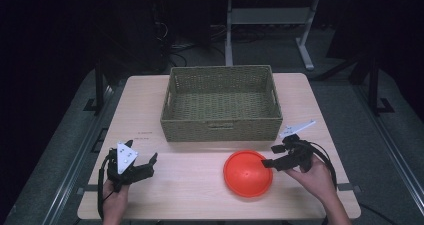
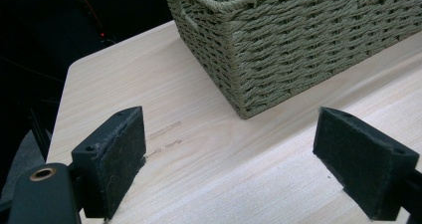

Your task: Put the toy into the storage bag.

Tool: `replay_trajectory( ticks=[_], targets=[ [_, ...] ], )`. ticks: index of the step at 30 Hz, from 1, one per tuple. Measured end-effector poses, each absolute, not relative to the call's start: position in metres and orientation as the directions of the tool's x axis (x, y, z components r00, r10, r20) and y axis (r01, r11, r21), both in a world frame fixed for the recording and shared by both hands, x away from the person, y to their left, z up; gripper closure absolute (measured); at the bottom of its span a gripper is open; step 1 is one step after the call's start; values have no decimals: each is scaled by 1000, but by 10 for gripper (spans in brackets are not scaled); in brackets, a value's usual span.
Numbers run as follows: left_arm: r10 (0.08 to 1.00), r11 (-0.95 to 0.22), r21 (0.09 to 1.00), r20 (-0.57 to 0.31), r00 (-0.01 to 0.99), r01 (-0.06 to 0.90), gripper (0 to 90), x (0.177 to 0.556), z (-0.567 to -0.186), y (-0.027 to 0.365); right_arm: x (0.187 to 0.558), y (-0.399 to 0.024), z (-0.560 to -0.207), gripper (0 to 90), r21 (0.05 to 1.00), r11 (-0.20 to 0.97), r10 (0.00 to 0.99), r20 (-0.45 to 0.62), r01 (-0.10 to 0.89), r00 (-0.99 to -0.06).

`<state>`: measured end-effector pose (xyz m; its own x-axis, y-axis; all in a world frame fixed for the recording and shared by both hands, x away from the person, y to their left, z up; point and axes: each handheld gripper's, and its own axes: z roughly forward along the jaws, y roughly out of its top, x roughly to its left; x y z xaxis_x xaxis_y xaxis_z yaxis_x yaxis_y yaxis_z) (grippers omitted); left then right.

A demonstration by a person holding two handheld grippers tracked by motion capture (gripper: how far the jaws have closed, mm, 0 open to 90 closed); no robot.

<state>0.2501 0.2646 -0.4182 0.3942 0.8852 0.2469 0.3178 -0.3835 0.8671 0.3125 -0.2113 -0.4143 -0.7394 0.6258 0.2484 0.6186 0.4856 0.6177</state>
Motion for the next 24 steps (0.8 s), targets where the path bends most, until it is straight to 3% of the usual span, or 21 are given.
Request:
replay_trajectory(
  ticks=[24],
  targets=[
    [884, -386, 865, 248, 396, 320, 127, 250, -418, 263, 326, -201, -443, 451, 493, 541, 656, 260, 682, -709]
  ],
)
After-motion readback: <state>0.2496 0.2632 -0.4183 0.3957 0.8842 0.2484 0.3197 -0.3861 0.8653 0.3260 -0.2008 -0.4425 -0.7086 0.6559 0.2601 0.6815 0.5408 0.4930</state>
